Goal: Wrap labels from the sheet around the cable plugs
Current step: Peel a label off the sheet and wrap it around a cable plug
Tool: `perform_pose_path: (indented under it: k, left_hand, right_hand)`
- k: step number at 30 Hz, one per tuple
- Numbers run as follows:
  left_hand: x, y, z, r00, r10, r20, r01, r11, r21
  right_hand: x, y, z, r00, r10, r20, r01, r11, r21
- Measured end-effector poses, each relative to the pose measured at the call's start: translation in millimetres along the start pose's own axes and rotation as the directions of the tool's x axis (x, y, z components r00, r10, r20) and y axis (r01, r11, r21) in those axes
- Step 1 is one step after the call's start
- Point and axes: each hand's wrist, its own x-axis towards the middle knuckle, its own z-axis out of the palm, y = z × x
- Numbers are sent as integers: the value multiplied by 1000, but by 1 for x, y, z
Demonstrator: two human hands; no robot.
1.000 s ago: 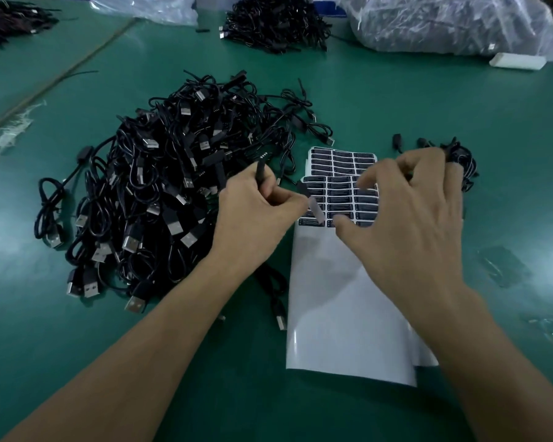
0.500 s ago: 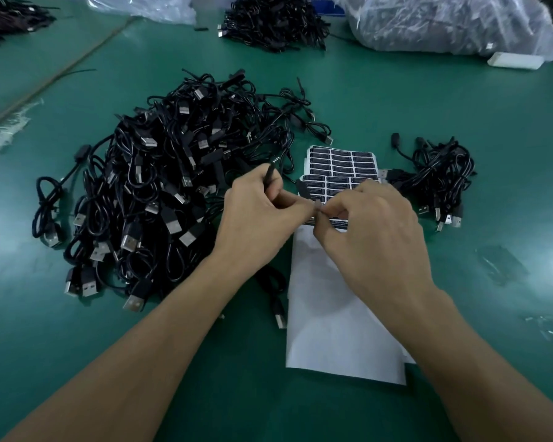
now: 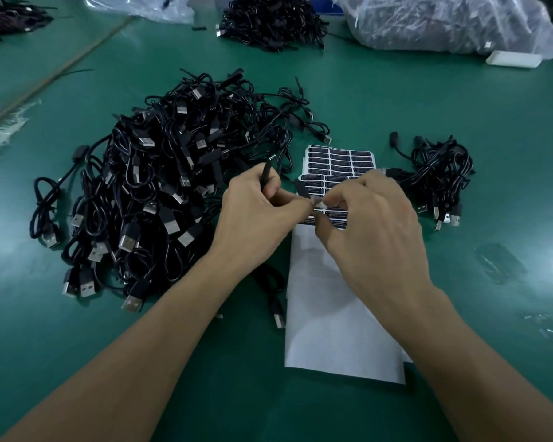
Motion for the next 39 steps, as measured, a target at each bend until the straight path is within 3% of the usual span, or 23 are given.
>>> perform_pose_path:
  k: [10, 13, 17, 20, 22, 26, 31, 39]
  left_hand:
    - [1, -1, 1, 1000, 1, -17, -2, 999, -54]
    - [-1, 4, 0, 1000, -8, -15, 7, 993, -115]
    - [-2, 7, -2, 997, -47, 68, 53, 994, -100]
    - [-4, 7, 0, 994, -34, 99, 42, 996, -81]
    - [-4, 5, 0, 992, 6, 124, 6, 995, -97]
    - [-1, 0, 0, 992, 38, 121, -22, 991, -131]
    - [0, -3, 0, 994, 69, 88, -58, 990, -126]
    - [-2, -3, 0, 991, 67, 112, -58, 995, -87]
  right_hand:
    - [1, 3, 0, 1000, -9, -11, 10, 1000, 29]
    - [2, 6, 1, 998, 51, 45, -60, 970, 237]
    - [9, 13, 0, 961, 214, 177, -277, 694, 665]
    - [10, 14, -1, 940, 243, 241, -333, 488, 807]
    - [10, 13, -1, 939, 223, 262, -336, 429, 838]
    - [10, 12, -2, 947, 204, 249, -316, 450, 835]
    - [7, 17, 4, 968, 222, 114, -239, 689, 685]
    - [10, 16, 2, 957, 216, 195, -287, 596, 750]
